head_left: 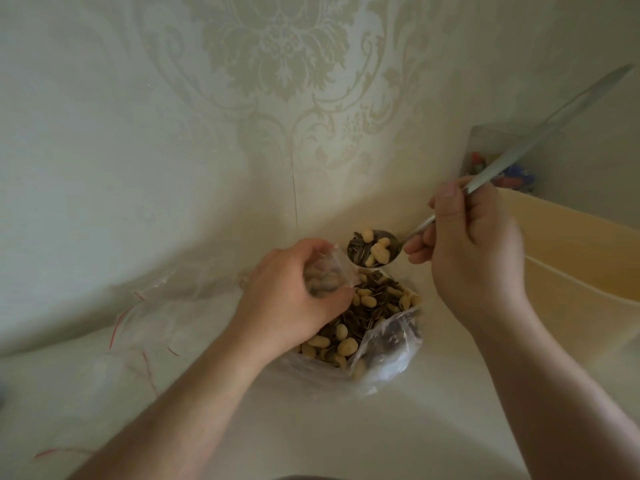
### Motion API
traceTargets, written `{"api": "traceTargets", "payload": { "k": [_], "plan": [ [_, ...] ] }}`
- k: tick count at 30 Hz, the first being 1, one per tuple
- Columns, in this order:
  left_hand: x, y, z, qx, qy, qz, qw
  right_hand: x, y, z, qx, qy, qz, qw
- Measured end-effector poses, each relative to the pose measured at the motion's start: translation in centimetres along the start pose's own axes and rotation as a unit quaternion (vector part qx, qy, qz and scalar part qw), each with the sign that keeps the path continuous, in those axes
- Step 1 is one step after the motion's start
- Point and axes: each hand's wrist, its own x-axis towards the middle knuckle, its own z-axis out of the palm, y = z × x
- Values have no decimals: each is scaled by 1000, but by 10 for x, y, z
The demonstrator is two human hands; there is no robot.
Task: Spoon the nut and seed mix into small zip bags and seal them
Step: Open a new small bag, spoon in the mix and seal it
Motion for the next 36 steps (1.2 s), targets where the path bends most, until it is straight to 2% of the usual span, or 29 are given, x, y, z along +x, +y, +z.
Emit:
{"api": "traceTargets", "payload": {
  "k": [4,11,18,23,31,36],
  "plan": [
    [0,6,5,-44,16,-18,999,-4,-3,3,9,-14,-30,999],
    [-1,11,8,-90,26,-59,994,-13,-3,15,-47,-44,-134,989],
    [-3,11,13,-58,-13,-58,997,-15,-1,22,-11,-47,-47,998],
    [-2,11,12,-51,6,-63,997,-13,4,20,-34,-59,-44,997],
    [0,10,15,-60,32,-76,995,-13,7,18,-112,-78,-198,971],
    [1,7,17,-91,49,-90,991,-13,6,18,-126,-67,-229,963]
  ]
}}
